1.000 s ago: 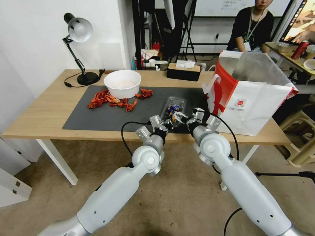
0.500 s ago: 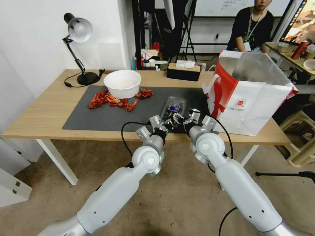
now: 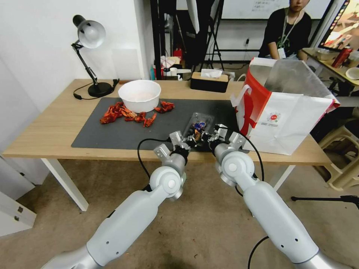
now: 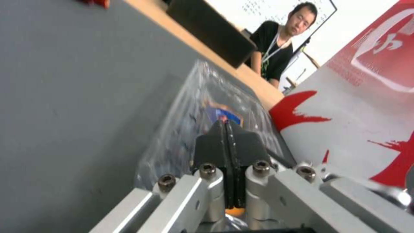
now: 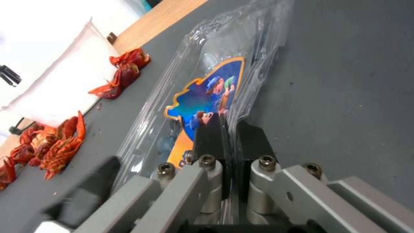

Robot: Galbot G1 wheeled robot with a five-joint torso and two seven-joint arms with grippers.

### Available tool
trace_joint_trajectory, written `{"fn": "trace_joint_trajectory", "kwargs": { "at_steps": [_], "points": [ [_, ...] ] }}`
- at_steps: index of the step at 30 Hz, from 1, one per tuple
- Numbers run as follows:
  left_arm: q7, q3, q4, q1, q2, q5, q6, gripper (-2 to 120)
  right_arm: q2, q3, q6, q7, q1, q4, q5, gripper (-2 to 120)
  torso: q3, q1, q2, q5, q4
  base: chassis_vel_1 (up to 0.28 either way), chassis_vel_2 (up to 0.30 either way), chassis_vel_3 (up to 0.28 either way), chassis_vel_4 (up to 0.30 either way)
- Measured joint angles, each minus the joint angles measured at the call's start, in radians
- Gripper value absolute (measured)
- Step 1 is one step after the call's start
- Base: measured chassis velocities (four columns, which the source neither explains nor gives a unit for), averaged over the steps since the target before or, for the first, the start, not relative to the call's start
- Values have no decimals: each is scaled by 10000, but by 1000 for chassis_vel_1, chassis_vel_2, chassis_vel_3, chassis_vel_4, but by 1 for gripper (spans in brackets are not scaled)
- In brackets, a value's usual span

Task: Close the takeout container lid, then place the container into the takeout bag.

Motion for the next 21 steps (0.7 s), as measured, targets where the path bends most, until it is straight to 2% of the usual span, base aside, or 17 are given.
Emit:
{"fn": "trace_joint_trajectory", "kwargs": {
  "at_steps": [2, 5, 7, 8, 11, 12, 15, 16, 19, 20, 21],
  "points": [
    [44, -53, -82, 56, 72, 342, -29, 0, -1, 13, 6, -1, -7, -9, -16, 0, 0, 0, 0, 0, 0, 0, 0, 0, 0],
    [163, -159, -248, 183, 213, 948, -90, 7, 0, 19, 29, -20, -33, -17, -77, 0, 0, 0, -1, -2, 0, 0, 0, 0, 0],
    [313, -335, -449, 381, 426, 1828, -112, 21, 4, 26, 53, -51, -70, -37, -144, 0, -1, 0, -1, -2, 0, 0, 0, 0, 0],
    [313, -335, -449, 381, 426, 1828, -112, 21, 4, 26, 53, -51, -70, -37, -144, 0, -1, 0, -1, -2, 0, 0, 0, 0, 0],
    [499, -635, -666, 732, 728, 3142, -89, 33, 7, 44, 59, -78, -91, -45, -168, 0, 0, 0, -1, -1, 0, 0, 0, 0, 0],
    [499, -635, -666, 732, 728, 3142, -89, 33, 7, 44, 59, -78, -91, -45, -168, 0, 0, 0, -1, -1, 0, 0, 0, 0, 0],
    [692, -1064, -977, 1210, 1031, 4671, 103, 49, 18, 54, 70, -92, -90, -73, -209, 0, -1, 0, -1, -1, -2, 0, 0, 0, 0],
    [692, -1064, -977, 1210, 1031, 4671, 103, 49, 18, 54, 70, -92, -90, -73, -209, 0, -1, 0, -1, -1, -2, 0, 0, 0, 0],
    [890, -1689, -1378, 1915, 1325, 6048, 319, 64, 25, 57, 76, -110, -89, -88, -245, 0, 0, 0, -1, -2, -1, 0, 0, 0, 0],
    [890, -1689, -1378, 1915, 1325, 6048, 319, 64, 25, 57, 76, -110, -89, -88, -245, 0, 0, 0, -1, -2, -1, 0, 0, 0, 0],
    [943, -1923, -1519, 2151, 1418, 6329, 346, 69, 29, 57, 77, -115, -80, -103, -254, 0, 0, 0, -1, -1, -1, 0, 0, 0, 0]
  ]
}}
